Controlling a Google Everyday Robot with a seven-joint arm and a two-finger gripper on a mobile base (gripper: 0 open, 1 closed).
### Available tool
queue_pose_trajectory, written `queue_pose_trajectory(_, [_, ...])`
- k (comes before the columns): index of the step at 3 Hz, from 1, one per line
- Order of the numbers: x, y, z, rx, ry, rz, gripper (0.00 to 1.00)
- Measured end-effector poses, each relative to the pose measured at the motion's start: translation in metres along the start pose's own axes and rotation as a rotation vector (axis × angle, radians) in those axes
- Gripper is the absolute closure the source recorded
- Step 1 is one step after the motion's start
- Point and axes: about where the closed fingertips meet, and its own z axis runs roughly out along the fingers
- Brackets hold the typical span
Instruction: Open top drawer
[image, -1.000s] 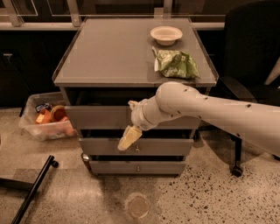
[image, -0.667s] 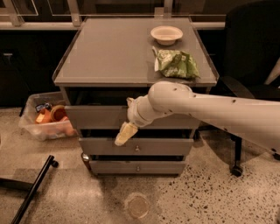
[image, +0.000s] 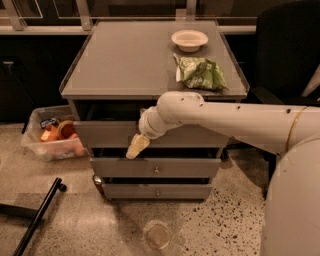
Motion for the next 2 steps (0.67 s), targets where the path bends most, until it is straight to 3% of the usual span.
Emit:
queue_pose_trajectory(1, [-0.002,-0.007,0.02,-0.019,-0.007,0.002,0.0])
queue_pose_trajectory(2, [0.001,-0.008,0.034,-0.044,-0.016,0.008,0.19])
